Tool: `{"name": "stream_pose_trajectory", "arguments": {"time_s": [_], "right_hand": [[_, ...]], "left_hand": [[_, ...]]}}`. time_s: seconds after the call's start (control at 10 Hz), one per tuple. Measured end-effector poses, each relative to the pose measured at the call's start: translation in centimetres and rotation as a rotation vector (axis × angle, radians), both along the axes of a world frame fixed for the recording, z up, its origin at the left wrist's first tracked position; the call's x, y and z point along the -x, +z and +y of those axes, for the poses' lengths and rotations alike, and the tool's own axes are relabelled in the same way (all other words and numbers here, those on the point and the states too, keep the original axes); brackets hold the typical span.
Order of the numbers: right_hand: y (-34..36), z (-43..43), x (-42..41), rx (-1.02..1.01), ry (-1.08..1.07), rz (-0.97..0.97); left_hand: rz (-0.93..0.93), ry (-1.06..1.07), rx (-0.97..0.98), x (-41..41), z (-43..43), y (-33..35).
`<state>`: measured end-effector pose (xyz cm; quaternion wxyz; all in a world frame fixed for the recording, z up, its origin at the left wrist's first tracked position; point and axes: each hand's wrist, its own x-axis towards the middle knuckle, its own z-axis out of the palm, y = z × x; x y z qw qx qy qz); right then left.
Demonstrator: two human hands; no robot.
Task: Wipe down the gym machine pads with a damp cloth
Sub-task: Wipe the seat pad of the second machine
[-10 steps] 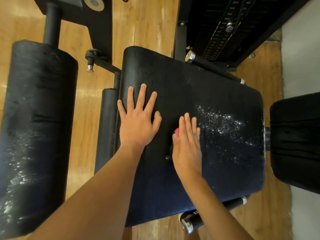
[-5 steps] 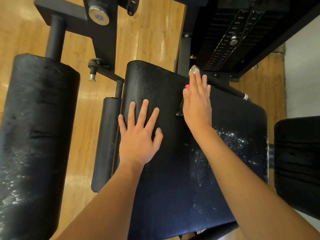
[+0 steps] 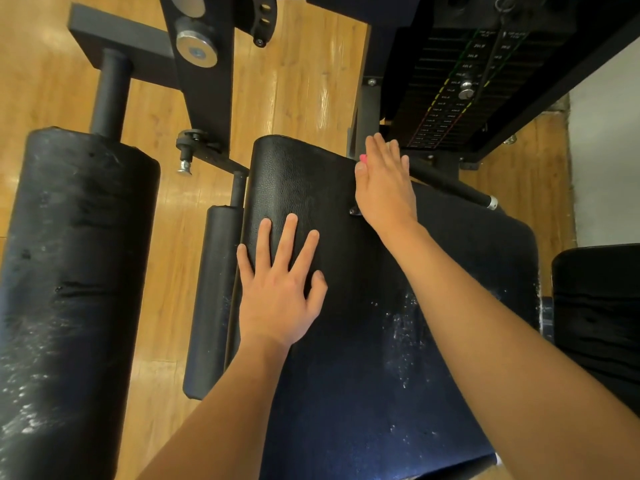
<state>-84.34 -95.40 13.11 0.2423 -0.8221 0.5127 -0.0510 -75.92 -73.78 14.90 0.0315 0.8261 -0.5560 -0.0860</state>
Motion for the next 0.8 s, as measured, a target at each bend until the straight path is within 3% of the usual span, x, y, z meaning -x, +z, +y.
{"name": "stream_pose_trajectory", "arguments": {"time_s": [0.8], "right_hand": [[-0.2,4.2,1.8,0.001,-0.049,0.045]], "left_hand": [[0.025,0.013,-0.016,0.1,0.0,0.2]]}}
